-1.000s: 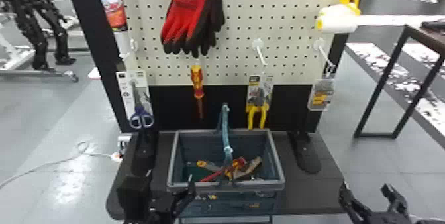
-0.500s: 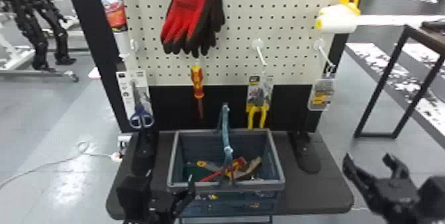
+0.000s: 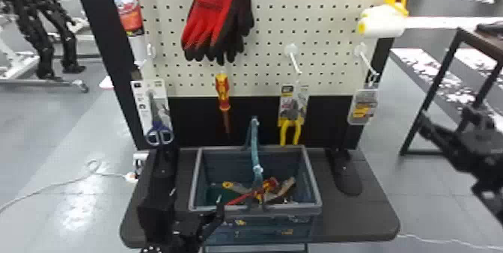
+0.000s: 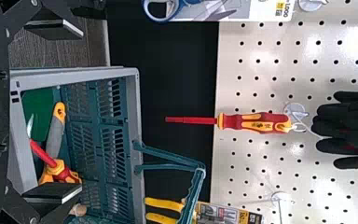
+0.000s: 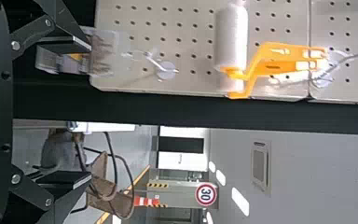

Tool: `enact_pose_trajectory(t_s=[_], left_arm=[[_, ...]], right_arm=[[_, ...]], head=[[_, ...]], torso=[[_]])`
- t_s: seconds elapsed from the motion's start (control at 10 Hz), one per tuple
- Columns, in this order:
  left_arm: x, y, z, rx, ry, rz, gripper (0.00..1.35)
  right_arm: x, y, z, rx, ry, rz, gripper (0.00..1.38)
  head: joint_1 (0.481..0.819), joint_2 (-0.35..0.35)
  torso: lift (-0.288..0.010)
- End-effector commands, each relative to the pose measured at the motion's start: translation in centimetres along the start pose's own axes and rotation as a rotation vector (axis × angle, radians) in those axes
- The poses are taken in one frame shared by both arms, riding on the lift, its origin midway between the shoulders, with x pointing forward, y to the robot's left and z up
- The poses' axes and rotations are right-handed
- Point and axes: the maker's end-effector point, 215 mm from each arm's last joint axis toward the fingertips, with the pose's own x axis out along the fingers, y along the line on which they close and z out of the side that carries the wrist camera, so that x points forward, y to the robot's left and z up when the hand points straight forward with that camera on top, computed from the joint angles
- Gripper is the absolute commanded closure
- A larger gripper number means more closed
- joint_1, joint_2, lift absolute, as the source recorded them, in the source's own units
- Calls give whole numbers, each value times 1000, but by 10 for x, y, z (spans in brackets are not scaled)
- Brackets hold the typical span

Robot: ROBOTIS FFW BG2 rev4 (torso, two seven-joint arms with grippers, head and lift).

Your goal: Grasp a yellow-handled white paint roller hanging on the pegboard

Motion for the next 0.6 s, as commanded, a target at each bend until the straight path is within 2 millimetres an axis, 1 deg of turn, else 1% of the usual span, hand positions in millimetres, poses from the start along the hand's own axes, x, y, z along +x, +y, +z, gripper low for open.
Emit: enact_pose_trajectory(t_s=[0.0,0.1,0.2,0.3,0.4,0.5], left_arm=[[1,-1,-1,0,5,-2,153],[2,-3,-1,2,8,-7,153],[4,-5,0,6,8,-13,153],[5,-6,-1,8,12,-16,153],[5,-6,-3,7,19,-18,153],[5,-7,-4,6,22,-18,153]], right_arm=[[27,-14,33,-22,5,28,317],[44,-19,58,-42,10,83,317],[57,-25,77,-68,23,135,317],[66,-37,103,-92,23,144,317],[74,-44,132,-94,4,157,312],[84,-41,143,-74,11,198,317]], head=[[549,0],[549,0],[549,0],[549,0],[549,0],[549,0]], torso=[[-100],[-100],[-100],[-100],[-100],[-100]])
